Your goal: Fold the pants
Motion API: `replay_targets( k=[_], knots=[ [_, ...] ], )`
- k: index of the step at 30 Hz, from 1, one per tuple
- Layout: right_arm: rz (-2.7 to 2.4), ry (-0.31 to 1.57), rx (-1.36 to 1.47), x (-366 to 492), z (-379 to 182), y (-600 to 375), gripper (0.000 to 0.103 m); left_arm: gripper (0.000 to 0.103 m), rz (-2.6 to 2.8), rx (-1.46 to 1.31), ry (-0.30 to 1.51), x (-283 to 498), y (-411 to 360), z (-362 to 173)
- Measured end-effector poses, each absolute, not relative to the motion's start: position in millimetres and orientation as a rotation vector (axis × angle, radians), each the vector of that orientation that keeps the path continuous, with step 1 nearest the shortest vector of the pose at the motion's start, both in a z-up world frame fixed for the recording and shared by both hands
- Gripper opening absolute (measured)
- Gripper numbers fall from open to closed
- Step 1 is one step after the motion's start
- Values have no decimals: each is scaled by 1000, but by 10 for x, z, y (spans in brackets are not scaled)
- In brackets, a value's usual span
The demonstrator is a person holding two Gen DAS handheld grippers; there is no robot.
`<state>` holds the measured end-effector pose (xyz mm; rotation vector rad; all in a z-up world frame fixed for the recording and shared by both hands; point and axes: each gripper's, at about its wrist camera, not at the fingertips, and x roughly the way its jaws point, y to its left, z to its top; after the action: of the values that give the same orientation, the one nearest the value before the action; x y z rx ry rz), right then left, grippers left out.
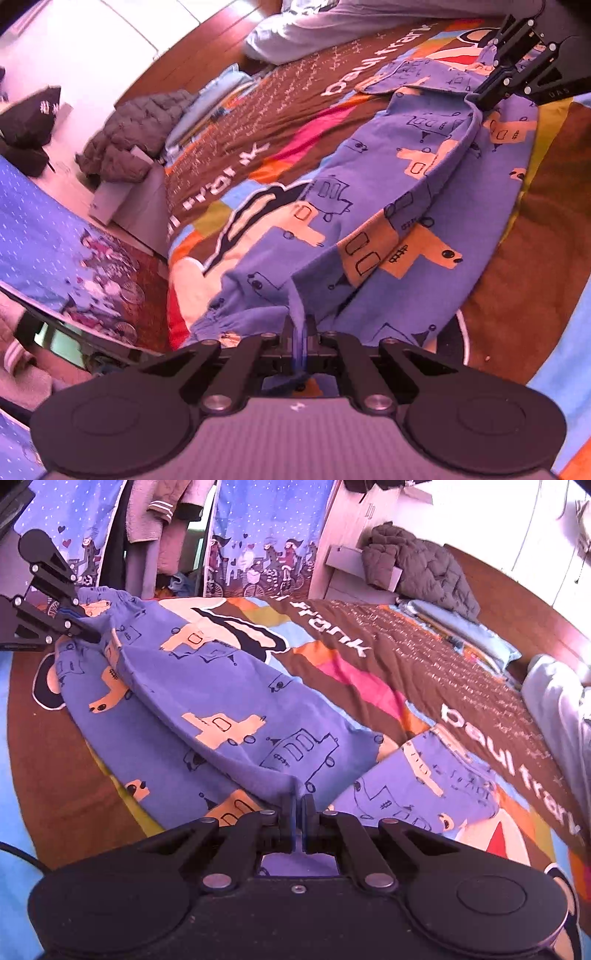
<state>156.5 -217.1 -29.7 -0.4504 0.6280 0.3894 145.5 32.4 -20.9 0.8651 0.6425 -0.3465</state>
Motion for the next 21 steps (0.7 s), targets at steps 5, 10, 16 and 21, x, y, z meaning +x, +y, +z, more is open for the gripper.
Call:
replay_targets(
  k=[5,10,16,21],
  knots=[
    [363,578,-459,1507,-248,-2167,1,2,-358,951,591,1361,317,-219],
    [410,586,-451,1375,-132,-2178,1,2,-389,1066,578,1307,393,-207],
    [449,636,-525,1248,-254,-2077,1,7,-426,1074,657,1318,479,-369],
    [451,668,-510,1248,-352,-2060,1,7,-421,1103,643,1288,466,-451]
  ],
)
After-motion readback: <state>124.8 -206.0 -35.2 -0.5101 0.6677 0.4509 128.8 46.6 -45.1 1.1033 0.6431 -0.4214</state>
